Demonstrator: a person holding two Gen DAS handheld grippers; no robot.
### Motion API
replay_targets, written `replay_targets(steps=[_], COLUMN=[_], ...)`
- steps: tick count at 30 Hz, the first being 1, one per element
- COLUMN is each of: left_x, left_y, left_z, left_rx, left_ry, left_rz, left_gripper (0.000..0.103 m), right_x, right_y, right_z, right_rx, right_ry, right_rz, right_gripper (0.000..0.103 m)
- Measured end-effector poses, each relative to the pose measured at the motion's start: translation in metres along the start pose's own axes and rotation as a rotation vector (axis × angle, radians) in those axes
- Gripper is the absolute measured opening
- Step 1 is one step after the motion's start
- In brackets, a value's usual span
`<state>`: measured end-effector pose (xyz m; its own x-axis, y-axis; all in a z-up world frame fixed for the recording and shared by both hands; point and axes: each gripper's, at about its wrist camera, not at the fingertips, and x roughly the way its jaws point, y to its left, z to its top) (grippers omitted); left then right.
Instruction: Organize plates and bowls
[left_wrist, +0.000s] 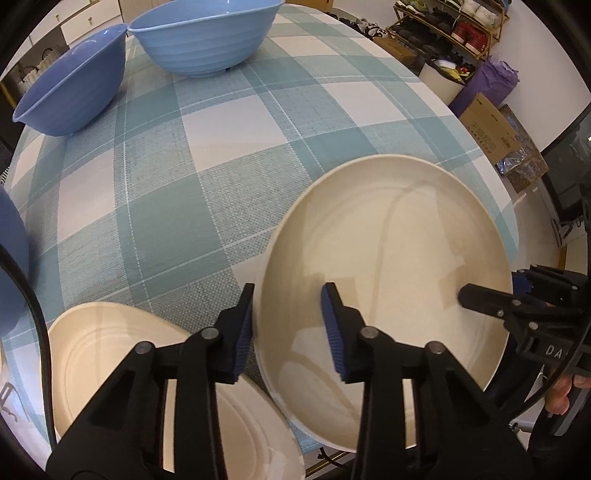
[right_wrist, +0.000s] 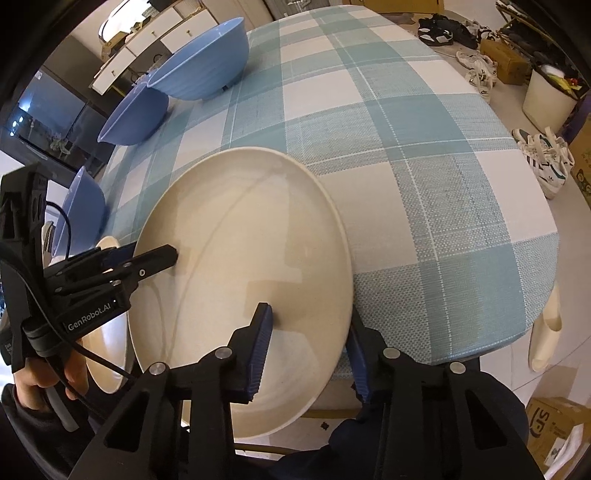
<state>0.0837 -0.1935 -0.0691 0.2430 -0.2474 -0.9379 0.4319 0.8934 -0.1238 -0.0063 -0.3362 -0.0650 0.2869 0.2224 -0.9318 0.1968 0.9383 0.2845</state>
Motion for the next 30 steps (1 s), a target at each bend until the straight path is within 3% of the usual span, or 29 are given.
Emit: replay_targets(steps=[12,30], left_x=[-0.002,-0.013], left_y=[0.001,-0.007], left_z=[0.000,0.002], left_rx=[-0.020,-0.044], left_ry=[-0.003,-0.016], left_rz=[0.040,0.065], left_gripper=[0.020,0.017], right_x=[-0.001,-0.016], right_y=[-0.003,-0.008], right_z=[0.002,0.006], right_rx=[-0.002,-0.002], right_ry=[-0.030,-0.057], right_rz=[0.008,0.011], right_gripper=[0.035,0.030])
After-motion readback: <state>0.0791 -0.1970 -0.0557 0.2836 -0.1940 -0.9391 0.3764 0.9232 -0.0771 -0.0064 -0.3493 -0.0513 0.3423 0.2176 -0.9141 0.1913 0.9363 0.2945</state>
